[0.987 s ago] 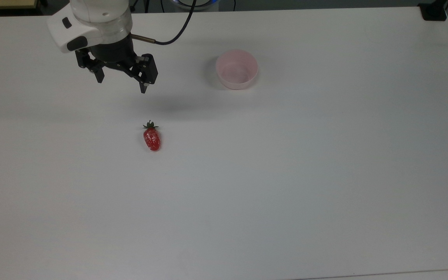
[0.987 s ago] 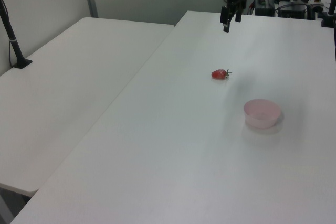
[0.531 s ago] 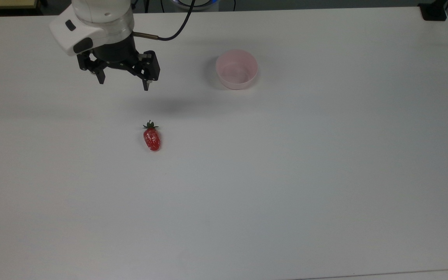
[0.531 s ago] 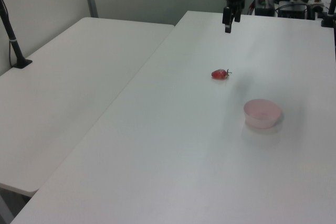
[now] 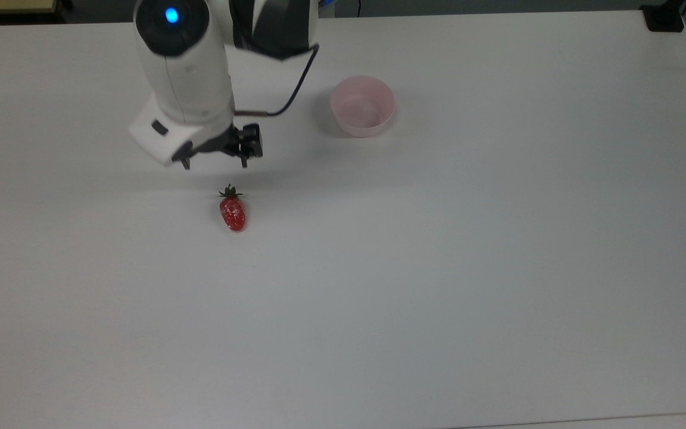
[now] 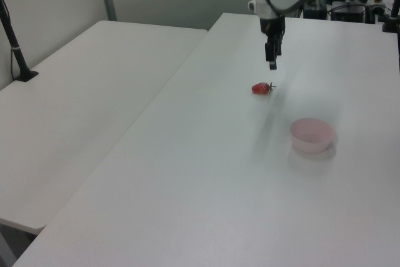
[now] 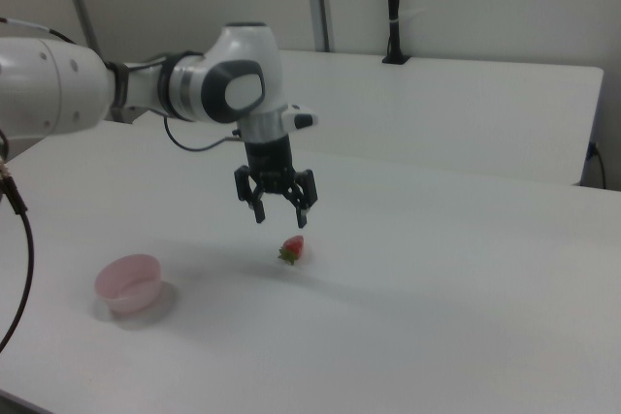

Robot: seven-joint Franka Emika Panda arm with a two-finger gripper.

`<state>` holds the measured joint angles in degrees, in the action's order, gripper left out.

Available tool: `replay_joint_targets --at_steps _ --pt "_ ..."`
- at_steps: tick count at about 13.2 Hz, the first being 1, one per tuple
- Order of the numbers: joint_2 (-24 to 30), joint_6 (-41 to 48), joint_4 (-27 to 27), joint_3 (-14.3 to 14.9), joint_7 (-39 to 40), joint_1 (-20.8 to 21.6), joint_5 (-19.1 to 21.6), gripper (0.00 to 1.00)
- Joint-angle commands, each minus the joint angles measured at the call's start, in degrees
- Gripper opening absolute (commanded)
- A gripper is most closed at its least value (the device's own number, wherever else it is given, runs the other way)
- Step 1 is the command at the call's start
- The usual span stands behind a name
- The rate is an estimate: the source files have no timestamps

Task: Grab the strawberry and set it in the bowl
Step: 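Lower the gripper onto the red strawberry and close on it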

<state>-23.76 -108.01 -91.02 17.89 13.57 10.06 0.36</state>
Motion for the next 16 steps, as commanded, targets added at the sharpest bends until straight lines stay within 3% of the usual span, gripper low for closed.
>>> replay_joint_targets --at_steps 1,9,11,14,16 --pt "-3.0 -6.4 -1.2 0.1 2.9 0.4 -0.5 0.89" --pt "-9.5 -15.5 -1.1 0.1 -1.2 3.3 0.2 0.73" --pt "-10.3 -16.4 -1.0 0.1 -1.0 3.1 0.0 0.64" --pt "-9.8 -16.3 -0.8 0.1 -0.1 2.9 0.0 0.44" --pt "-8.8 -15.5 -0.9 0.1 0.6 2.8 0.1 0.42"
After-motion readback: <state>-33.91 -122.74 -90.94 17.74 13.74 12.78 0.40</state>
